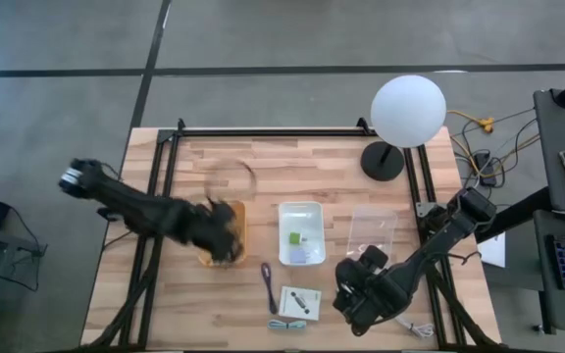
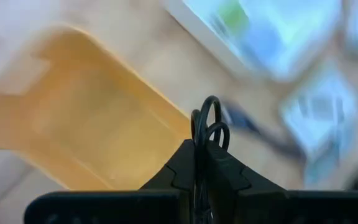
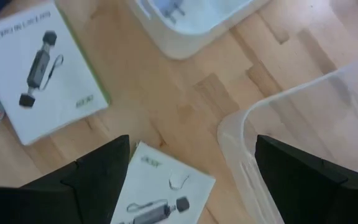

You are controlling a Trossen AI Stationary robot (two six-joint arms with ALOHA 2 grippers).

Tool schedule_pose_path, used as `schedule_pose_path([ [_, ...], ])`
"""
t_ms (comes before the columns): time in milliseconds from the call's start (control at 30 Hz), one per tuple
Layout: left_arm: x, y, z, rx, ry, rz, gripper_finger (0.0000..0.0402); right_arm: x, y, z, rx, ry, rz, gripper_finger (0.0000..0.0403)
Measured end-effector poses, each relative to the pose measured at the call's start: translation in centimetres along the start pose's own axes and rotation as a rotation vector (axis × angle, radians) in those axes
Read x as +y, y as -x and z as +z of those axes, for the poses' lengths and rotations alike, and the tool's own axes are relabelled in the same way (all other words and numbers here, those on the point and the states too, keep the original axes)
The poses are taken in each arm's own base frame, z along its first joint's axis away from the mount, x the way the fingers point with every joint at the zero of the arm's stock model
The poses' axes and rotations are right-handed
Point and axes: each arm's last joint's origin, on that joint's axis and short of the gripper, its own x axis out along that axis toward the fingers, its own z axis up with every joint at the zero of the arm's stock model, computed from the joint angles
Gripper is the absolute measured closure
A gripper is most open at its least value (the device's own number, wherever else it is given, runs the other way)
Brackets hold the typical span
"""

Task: Pick and place items into bin
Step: Put the black charger cable into the yellow bin, then put the purple charger cable into the yellow bin

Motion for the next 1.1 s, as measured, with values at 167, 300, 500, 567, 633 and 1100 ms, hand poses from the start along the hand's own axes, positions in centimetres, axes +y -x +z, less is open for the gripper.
schedule_pose_path([
  [167,5.4,0.5,1.7,-0.176,0.317,-0.078,0.0397,-0.1,-0.1,0.3,-0.012,-0.017,-0.004,0.0074],
  [300,8.3,-1.4,0.8,-0.137,0.485,-0.223,0.0397,-0.1,-0.2,0.4,-0.014,-0.015,-0.005,0.0074],
  [500,11.3,-5.1,-2.3,-0.077,0.673,-0.239,0.0392,-0.1,-0.1,0.4,-0.015,-0.015,-0.005,0.0074],
  [567,11.8,-5.6,-2.7,-0.085,0.693,-0.241,0.0386,-0.1,-0.1,0.4,-0.015,-0.015,-0.005,0.0074],
  [633,11.8,-5.7,-2.6,-0.122,0.701,-0.248,0.0375,-0.1,-0.2,0.4,-0.015,-0.015,-0.005,0.0074],
  [1100,10.1,-5.1,-1.5,-0.151,0.485,-0.247,0.025,-0.1,-0.2,0.4,-0.014,-0.033,-0.008,0.0074],
])
